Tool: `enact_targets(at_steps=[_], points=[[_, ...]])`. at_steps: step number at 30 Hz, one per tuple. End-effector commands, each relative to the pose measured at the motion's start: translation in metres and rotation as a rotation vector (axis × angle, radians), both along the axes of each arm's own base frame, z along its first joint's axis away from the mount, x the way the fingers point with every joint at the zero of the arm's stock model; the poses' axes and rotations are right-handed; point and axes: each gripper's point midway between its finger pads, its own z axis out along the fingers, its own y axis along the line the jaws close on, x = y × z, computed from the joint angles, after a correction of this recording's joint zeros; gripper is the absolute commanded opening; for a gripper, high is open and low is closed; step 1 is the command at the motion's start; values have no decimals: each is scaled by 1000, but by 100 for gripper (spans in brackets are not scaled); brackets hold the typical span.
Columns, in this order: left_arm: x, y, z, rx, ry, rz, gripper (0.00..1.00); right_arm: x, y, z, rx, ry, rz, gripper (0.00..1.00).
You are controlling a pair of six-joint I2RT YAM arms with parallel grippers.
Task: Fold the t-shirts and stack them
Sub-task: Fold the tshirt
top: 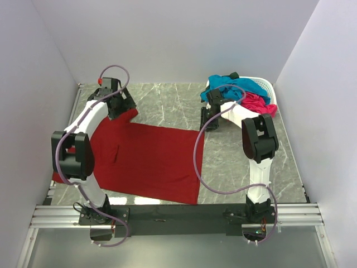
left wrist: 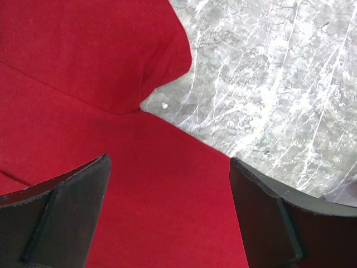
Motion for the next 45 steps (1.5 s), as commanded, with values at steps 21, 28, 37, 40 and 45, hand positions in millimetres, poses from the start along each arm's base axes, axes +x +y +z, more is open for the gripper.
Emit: enact_targets(at_steps=[21, 28, 37, 40, 45], points=[[66, 7, 6, 55, -68, 8, 92, -32, 0, -22, -125, 53, 13, 1], [115, 15, -12, 127, -46, 23, 91, -44, 9, -6, -80, 48, 24, 0], [119, 13, -55, 183, 20, -37, 76, -70, 14, -19, -64, 94, 20, 0], [116, 10, -64, 192, 40, -55, 72, -74, 14, -22, -64, 101, 19, 0], [105, -8, -75, 218, 53, -101, 71, -75, 15, -24, -68, 109, 27, 0]])
